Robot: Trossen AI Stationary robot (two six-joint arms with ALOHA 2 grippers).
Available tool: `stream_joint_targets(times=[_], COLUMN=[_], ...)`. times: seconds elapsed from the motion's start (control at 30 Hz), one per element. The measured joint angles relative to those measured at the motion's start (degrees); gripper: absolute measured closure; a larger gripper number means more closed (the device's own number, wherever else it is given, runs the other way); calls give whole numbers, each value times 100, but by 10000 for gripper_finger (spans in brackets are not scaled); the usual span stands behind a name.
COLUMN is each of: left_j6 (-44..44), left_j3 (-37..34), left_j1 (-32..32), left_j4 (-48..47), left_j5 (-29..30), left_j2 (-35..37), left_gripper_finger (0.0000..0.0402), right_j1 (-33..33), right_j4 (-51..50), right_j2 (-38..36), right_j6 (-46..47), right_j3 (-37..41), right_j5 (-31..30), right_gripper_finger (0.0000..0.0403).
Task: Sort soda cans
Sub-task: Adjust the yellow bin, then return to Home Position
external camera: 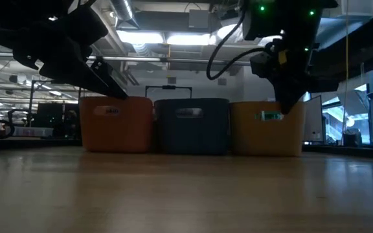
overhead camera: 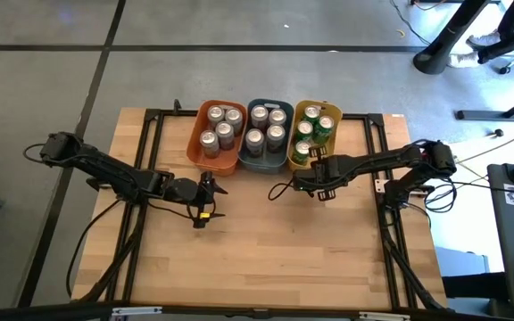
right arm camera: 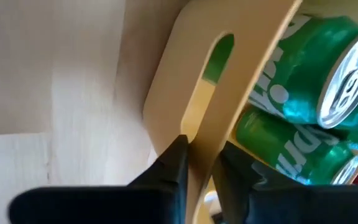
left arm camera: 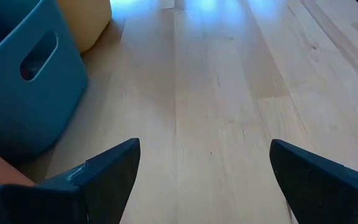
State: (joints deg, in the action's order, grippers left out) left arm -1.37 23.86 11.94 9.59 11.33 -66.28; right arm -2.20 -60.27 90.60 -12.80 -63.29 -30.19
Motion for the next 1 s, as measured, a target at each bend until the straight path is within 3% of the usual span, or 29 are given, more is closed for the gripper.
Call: stream_joint_targets(times=[0.23,0.43,0.73,0.87,1.0], left_j6=[-13,-26,-96,39,55], left_j3=[0,0,0,0,0], left_j1=[4,4,0,-41,-290], left_j4=[2,1,-225,-401,-906], left_j5=[0,0,0,-2,-2], left_j2=[0,30,733,1296,1898], left_gripper_finger=[54,54,54,54,61], right_j1=[-9,-9,-9,-9,-2], right_j4=[-119,-775,-1931,-1753,-1198], right_j2=[-2,-2,-15,-23,-117], right_j6=[45,648,2028,2182,2004], right_j3=[-237,-879,-2495,-2914,-2761], right_j5=[82,141,1254,1585,1752], right_gripper_finger=[272,240,235,235,251])
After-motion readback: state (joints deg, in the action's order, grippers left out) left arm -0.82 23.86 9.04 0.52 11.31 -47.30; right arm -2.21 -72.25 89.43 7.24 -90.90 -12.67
